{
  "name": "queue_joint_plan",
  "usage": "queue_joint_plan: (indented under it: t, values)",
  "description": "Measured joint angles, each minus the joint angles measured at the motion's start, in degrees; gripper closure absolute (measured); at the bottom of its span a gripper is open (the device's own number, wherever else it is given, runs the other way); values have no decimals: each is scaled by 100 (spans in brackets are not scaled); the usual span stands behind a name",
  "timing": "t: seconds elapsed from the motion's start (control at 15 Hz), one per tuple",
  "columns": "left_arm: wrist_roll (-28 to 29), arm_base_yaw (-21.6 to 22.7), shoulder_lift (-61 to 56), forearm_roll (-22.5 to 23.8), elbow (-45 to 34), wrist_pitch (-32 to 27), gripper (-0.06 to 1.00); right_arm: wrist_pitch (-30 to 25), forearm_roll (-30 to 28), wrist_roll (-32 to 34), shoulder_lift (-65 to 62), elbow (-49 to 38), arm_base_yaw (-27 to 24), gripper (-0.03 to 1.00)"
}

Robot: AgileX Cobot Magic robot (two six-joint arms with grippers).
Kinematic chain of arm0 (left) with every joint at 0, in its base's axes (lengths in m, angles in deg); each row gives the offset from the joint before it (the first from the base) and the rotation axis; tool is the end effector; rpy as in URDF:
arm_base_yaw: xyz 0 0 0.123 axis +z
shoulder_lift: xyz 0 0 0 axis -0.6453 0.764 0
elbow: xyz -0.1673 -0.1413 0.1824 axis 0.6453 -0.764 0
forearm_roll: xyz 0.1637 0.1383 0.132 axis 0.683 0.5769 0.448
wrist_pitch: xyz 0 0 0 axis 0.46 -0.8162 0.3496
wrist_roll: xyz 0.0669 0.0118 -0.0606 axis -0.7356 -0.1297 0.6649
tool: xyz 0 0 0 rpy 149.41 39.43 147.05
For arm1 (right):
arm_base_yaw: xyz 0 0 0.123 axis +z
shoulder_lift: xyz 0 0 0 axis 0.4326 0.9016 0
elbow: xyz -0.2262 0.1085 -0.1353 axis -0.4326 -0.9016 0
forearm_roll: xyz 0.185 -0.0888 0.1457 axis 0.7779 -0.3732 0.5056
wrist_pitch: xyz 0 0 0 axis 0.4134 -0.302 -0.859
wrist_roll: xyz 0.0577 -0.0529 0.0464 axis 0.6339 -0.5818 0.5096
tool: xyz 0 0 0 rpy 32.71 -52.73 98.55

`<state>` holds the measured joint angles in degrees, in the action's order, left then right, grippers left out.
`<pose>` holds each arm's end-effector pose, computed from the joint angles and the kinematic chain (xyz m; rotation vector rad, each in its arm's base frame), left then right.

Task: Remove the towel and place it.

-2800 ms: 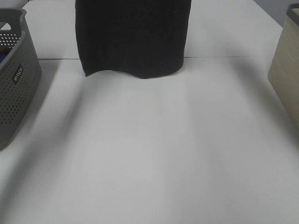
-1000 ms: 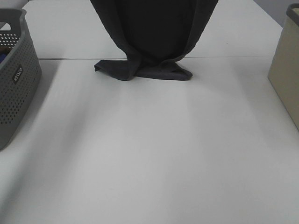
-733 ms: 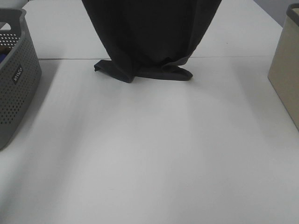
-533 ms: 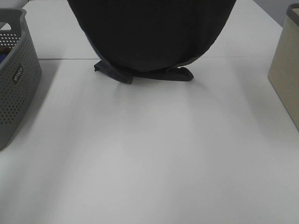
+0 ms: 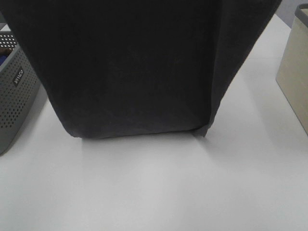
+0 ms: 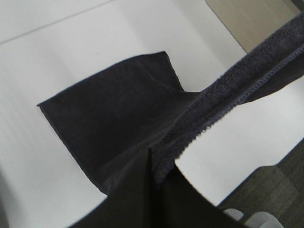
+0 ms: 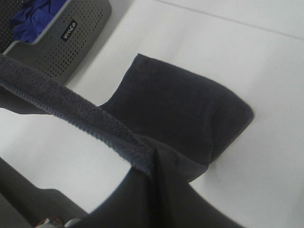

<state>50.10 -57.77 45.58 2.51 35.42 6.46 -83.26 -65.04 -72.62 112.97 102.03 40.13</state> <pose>0.2458 -0.1087 0.4336 0.5484 2.3791 -0.5278 0.2448 0.0926 0.4466 -0.4685 2.3665 0.4925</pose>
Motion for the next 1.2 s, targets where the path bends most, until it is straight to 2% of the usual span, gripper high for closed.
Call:
queue_joint_plan:
  t: [0.13, 0.4, 0.6, 0.87, 1.0, 1.2]
  values:
    - [-11, 0, -132, -46, -504, 23, 94, 6, 166, 40, -206, -613, 0, 96]
    - [-86, 0, -275, -435, -1369, 29, 94, 29, 223, 46, -647, -1707, 0, 96]
    - [-155, 0, -458, -814, -2475, 52, 94, 34, 338, 46, -974, -2590, 0, 96]
    - [-229, 0, -527, -1312, -3564, 74, 94, 40, 453, 52, -1117, -3587, -17, 96]
    - [-321, 6, -533, -1490, -4234, 86, 94, 40, 693, 52, -1123, -4188, -40, 96]
    - [-338, 40, -550, -1587, -4738, 97, 94, 34, 900, 52, -1123, -4664, -52, 96]
